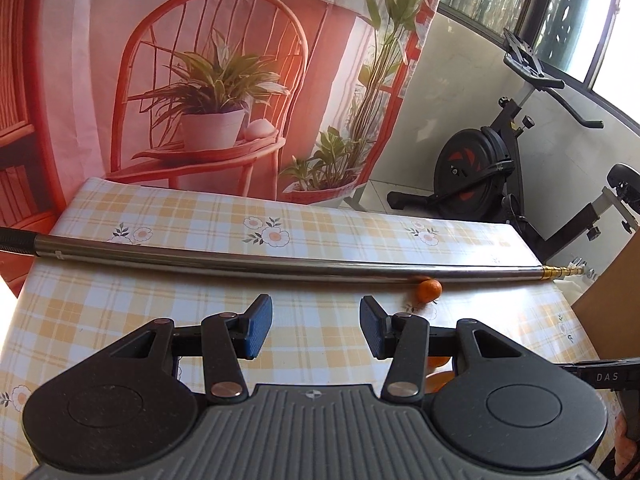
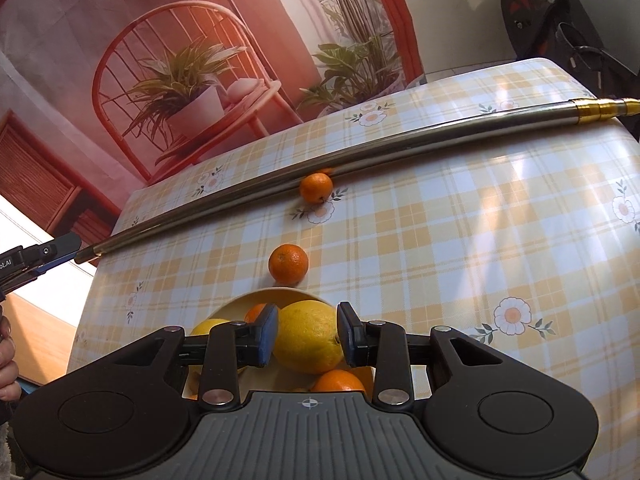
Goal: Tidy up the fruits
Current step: 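Move both open grippers to the two mandarins beside the metal rod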
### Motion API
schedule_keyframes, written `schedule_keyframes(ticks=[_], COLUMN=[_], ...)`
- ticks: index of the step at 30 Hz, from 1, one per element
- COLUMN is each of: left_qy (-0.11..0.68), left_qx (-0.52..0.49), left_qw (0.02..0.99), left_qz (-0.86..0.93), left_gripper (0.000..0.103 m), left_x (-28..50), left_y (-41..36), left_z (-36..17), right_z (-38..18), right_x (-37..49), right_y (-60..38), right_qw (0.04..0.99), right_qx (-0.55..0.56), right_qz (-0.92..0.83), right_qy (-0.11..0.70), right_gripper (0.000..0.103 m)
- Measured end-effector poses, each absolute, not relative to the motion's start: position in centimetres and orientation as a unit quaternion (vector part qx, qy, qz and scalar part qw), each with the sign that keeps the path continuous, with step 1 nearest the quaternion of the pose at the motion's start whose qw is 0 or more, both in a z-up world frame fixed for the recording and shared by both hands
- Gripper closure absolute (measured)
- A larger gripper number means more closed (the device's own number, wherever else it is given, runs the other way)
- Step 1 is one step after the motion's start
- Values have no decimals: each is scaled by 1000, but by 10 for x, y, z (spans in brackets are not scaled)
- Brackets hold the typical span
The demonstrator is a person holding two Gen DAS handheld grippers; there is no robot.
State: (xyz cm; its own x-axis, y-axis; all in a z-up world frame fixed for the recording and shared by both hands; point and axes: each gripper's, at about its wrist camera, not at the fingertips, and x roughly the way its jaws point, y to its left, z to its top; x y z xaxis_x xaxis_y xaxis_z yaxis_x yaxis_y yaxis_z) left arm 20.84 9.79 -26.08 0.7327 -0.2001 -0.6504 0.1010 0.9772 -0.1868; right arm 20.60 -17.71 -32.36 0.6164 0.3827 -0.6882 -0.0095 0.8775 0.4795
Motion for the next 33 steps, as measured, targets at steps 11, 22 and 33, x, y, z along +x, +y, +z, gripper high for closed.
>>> schedule_keyframes(ticks=[11,22,33], left_qy=[373,391,402], left_qx=[-59,-61,-61], left_qw=[922,915,910], left_qz=[-78,-82,-88], left_gripper=[51,51,51], left_x=[227,242,250], left_y=[92,91,87], left_z=[-277,-289,-297], right_z=[-334,-356,-369], right_x=[262,313,330], right_y=[-158,-132,-110], right_qw=[863,845,835], right_qx=[193,205,177], right_qz=[128,123,121], right_qy=[450,479,507], right_gripper=[67,57,62])
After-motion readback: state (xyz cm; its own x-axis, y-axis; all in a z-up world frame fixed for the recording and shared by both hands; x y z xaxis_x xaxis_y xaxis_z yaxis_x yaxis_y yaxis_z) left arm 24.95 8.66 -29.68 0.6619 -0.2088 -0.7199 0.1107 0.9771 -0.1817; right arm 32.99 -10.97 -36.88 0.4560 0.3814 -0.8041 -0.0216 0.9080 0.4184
